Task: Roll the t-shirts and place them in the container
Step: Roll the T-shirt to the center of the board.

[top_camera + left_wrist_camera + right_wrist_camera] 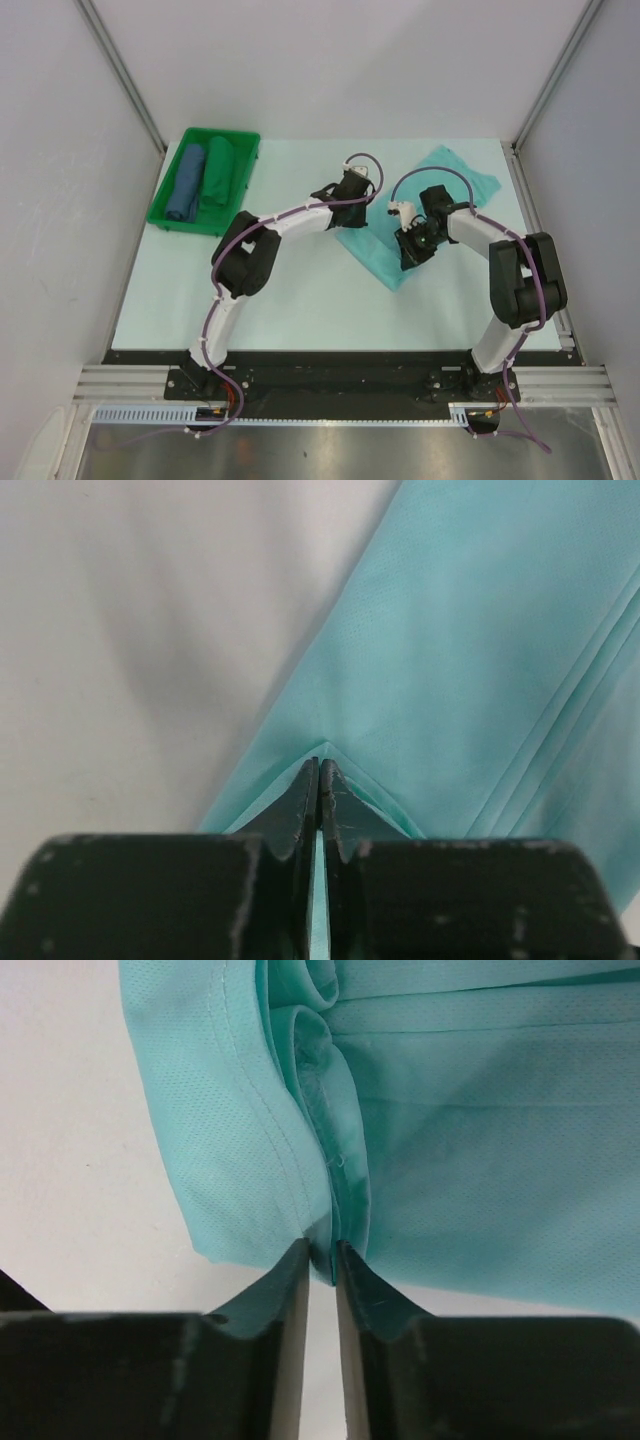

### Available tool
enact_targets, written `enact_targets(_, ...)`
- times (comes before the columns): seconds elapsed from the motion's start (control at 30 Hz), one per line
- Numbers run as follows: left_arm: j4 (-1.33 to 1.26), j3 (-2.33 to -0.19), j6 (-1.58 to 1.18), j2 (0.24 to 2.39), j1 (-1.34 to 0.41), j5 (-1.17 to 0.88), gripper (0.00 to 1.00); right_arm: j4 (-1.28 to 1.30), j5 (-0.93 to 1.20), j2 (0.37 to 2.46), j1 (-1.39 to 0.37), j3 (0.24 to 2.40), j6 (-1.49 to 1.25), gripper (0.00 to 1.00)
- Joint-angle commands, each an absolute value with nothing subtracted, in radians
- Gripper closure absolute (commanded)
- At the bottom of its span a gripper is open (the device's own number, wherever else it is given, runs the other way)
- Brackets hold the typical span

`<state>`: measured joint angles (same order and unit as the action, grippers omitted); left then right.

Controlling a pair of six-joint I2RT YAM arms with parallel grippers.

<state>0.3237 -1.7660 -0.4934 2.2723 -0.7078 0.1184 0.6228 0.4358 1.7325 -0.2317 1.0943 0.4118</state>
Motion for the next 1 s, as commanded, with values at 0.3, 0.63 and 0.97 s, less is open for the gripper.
enact_targets(0.3,0.342,-1.818,-0.511,2.223,-0.713,0.228,1.0,0.595,0.391,1.677,-0.204,1.103,0.396,0.91)
enact_targets(0.63,0.362,-1.896,-0.514,2.263,-0.713,0.285,1.0,0.572,0.324,1.68,-0.199,1.101,0.385,0.95)
enact_targets(0.97,0.348,-1.936,-0.518,2.33,-0.713,0.255,1.0,0.535,0.293,1.759,-0.19,1.06,0.359,0.96)
